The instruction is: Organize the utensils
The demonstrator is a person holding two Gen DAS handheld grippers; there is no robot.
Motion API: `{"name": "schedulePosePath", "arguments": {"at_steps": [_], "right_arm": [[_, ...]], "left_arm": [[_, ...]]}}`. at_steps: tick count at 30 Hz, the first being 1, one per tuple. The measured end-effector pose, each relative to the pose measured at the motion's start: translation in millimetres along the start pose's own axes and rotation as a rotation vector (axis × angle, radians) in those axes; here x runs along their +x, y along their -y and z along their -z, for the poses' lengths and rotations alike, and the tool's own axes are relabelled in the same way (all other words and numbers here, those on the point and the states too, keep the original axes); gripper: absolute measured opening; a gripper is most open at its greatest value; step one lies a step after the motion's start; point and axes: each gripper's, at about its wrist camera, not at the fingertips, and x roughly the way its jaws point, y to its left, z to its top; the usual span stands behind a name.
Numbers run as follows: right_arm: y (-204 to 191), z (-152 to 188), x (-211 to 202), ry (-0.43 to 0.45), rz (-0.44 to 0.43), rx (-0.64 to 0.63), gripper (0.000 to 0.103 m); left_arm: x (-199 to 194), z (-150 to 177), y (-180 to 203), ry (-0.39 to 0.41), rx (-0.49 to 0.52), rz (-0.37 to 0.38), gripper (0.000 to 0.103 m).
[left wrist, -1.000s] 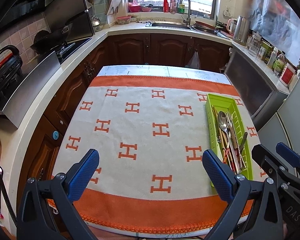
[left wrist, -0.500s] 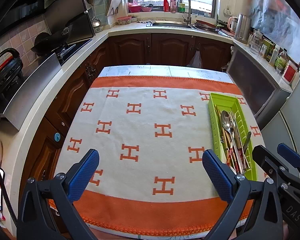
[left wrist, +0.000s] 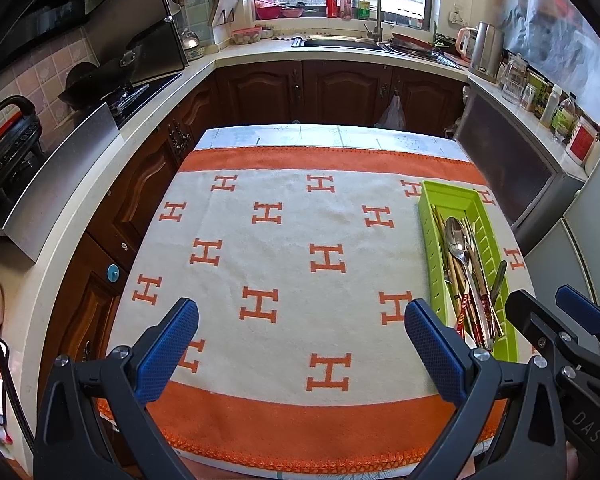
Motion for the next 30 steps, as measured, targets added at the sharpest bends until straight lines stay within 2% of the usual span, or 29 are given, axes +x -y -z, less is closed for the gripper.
{"name": "schedulePosePath", "arguments": {"at_steps": [30], "right_arm": [[1.8, -1.3, 4.7, -0.005, 0.001, 0.000, 0.081]], "left_arm": [[4.2, -1.2, -0.1, -0.004, 0.003, -0.002, 0.102]]}}
